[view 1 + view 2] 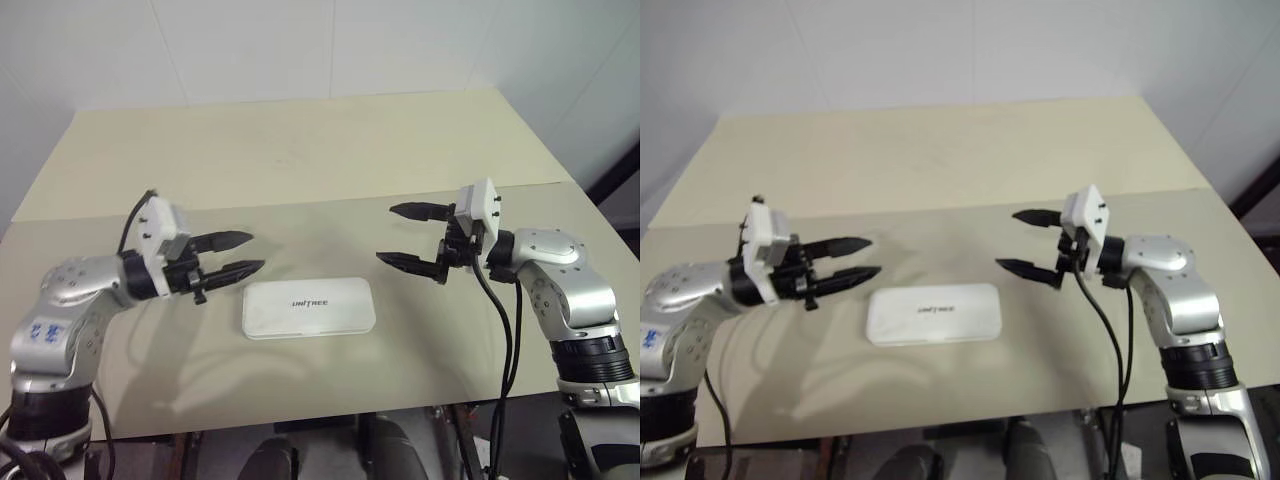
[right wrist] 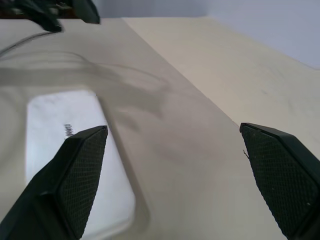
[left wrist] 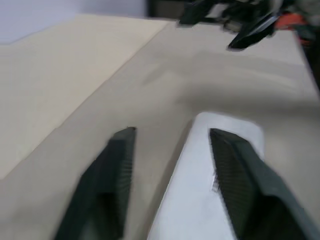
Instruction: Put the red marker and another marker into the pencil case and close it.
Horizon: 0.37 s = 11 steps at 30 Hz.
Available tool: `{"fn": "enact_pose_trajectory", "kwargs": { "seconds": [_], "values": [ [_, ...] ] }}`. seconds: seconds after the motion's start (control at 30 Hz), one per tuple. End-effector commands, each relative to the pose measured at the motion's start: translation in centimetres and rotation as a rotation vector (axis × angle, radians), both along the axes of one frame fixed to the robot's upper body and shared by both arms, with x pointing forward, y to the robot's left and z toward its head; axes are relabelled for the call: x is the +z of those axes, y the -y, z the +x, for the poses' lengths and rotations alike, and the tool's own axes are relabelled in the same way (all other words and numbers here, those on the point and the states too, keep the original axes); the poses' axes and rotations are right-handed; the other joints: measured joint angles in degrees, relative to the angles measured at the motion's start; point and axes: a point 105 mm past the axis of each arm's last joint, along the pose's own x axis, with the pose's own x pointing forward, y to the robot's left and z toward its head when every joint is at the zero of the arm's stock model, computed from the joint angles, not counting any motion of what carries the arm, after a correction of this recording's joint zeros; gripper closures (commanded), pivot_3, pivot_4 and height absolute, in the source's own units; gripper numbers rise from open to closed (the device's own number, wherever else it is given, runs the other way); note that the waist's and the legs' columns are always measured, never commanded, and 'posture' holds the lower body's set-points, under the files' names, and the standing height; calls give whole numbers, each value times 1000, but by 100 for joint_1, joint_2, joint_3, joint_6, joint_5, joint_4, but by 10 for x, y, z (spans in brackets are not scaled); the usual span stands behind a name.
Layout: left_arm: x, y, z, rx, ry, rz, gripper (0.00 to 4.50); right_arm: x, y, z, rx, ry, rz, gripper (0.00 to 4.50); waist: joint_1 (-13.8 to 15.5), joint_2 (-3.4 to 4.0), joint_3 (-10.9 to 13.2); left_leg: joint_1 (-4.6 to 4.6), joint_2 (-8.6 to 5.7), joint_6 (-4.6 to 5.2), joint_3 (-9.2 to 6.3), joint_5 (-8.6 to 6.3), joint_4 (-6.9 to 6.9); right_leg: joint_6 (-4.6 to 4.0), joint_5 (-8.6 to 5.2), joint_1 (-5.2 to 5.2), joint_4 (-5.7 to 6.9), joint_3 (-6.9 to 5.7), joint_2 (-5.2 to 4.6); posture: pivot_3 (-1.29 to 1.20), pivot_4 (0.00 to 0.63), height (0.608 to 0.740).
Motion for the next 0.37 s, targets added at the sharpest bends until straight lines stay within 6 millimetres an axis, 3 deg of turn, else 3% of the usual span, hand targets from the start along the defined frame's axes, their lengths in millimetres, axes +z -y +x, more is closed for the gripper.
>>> {"fn": "enact_pose_trajectory", "kwargs": {
  "seconds": [0.03,0.1,0.13,0.37],
  "values": [
    [12,-6,-16,45,69,-23,887,17,-1,4,1,79,19,0,4,0,0,0,0,0,1,0,1,0,0,0,2,0,0,0,150,740],
    [8,-10,-21,76,72,-32,172,19,-2,8,0,89,19,0,4,1,0,1,0,0,1,0,1,-2,1,1,1,2,-1,0,150,740],
    [6,-10,-22,91,73,-32,79,19,-2,9,0,91,20,0,7,0,0,3,0,0,1,0,1,-3,2,1,3,4,-1,0,150,740],
    [4,-13,-25,175,120,-27,79,23,-4,17,2,108,28,0,13,1,0,2,0,-1,5,0,1,-5,3,2,1,2,0,0,150,740]
  ]
}}
